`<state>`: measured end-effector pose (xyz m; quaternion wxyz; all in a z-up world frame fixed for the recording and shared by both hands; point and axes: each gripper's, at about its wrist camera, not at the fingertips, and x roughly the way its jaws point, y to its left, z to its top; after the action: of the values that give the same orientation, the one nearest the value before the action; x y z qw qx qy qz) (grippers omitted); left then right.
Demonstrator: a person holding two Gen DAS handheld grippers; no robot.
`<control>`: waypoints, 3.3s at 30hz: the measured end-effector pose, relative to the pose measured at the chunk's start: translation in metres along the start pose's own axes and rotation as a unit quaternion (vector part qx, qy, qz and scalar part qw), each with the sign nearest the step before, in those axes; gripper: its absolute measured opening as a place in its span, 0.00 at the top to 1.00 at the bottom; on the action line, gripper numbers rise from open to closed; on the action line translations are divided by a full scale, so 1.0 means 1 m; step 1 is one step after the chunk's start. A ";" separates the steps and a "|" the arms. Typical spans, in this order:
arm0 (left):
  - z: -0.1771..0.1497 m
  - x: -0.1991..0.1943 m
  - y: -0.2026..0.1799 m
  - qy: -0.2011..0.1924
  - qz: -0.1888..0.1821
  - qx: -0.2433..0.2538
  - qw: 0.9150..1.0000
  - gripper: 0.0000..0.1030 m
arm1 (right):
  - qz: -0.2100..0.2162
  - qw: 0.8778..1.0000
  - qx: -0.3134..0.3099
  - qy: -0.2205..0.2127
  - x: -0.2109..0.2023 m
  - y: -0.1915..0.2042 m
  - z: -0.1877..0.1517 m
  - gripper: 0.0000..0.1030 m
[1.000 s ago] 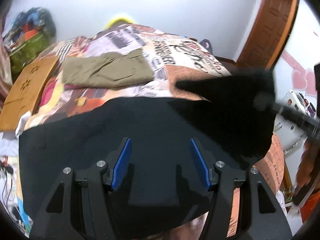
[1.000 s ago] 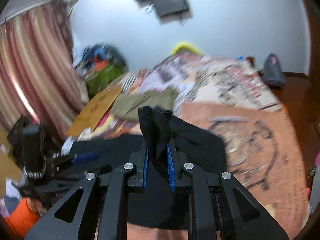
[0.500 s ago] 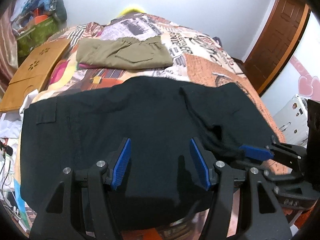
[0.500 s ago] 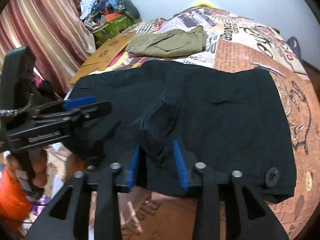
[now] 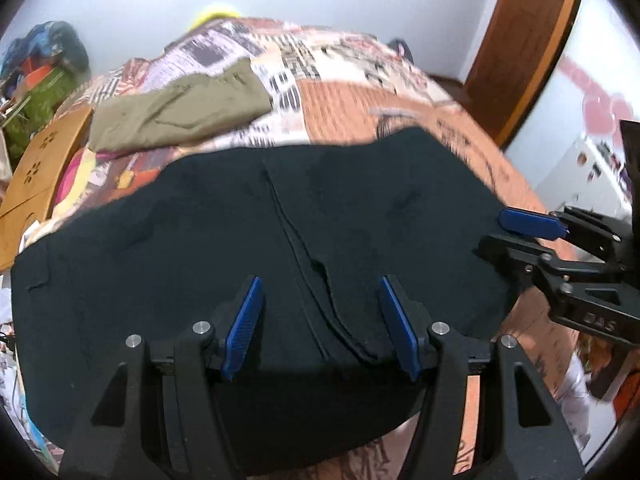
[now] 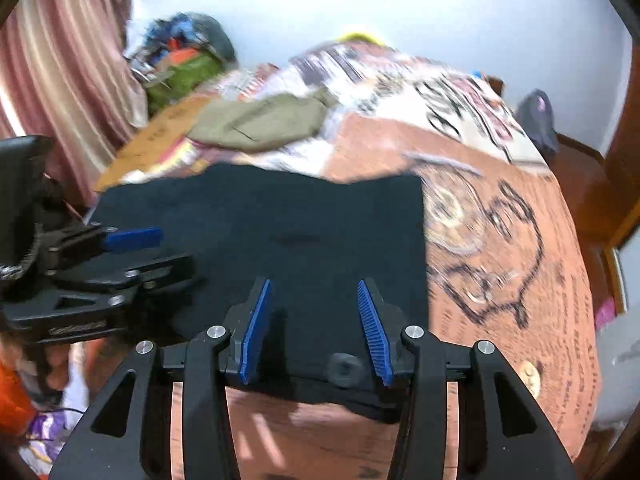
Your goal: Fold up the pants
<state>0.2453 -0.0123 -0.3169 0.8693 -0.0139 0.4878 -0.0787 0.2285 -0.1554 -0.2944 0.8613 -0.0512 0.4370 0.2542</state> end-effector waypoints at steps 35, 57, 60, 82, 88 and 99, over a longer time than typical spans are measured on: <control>-0.110 -0.125 0.168 -0.087 0.062 -0.221 0.970 0.24 | 0.063 0.995 -0.050 -0.061 -0.035 0.067 0.015 0.56; -0.152 -0.058 0.186 -0.027 -0.055 -0.333 0.941 0.16 | 0.056 0.992 -0.115 0.008 0.034 0.114 -0.003 0.49; -0.146 -0.050 0.192 -0.036 -0.065 -0.349 0.934 0.15 | 0.056 0.992 -0.117 0.007 0.035 0.115 -0.004 0.47; -0.099 -0.080 0.185 -0.106 0.080 -0.248 0.960 0.75 | 0.088 0.993 -0.073 0.011 0.030 0.103 0.003 0.47; -0.066 -0.102 0.171 -0.135 0.086 -0.212 0.964 0.76 | 0.097 0.994 -0.049 -0.018 0.002 0.089 0.010 0.47; 0.001 -0.140 0.119 -0.187 0.086 -0.119 0.971 0.79 | 0.042 0.996 -0.015 -0.078 -0.042 0.033 0.010 0.47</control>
<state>0.1888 0.1260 -0.2100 0.9406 -0.0900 0.3219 0.0596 0.1990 -0.1404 -0.2511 0.8805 -0.0255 0.3664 0.2996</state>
